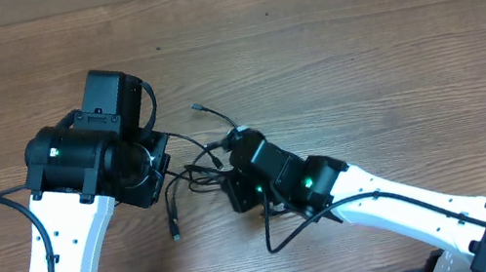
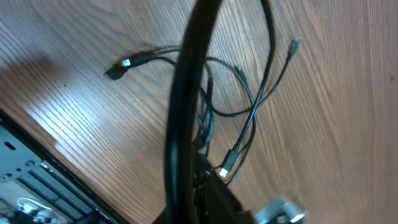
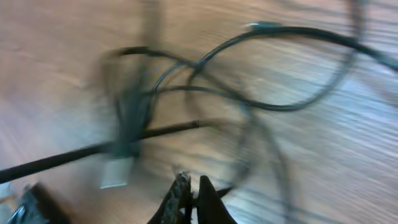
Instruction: Untangle cables
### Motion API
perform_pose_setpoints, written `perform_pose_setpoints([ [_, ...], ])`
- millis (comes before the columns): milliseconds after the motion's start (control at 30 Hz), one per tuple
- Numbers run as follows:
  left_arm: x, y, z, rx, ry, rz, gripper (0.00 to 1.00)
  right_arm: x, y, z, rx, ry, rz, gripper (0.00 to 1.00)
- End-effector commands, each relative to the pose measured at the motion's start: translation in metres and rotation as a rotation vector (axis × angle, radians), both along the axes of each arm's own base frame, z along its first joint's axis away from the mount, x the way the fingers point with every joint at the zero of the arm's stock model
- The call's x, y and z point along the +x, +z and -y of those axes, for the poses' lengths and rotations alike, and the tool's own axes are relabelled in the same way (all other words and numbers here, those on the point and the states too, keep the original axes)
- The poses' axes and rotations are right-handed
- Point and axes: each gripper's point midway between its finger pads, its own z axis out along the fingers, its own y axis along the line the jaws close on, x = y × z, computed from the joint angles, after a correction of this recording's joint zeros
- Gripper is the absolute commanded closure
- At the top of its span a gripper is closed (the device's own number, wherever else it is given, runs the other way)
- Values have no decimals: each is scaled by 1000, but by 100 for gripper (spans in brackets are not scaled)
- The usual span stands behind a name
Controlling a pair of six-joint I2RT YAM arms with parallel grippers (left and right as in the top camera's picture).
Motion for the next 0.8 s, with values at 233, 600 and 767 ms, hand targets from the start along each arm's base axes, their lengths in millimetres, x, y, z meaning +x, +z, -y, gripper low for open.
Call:
perform_pose_setpoints([
  [233, 0, 3, -34, 199, -42, 16, 96, 59, 12, 75, 82, -233, -134, 96],
  [600, -19, -45, -50, 282, 44, -123, 95, 6, 36, 26, 263, 74, -255, 38],
  [767, -35, -100, -51, 273, 133, -216, 95, -4, 35, 13, 240, 110, -221, 34],
])
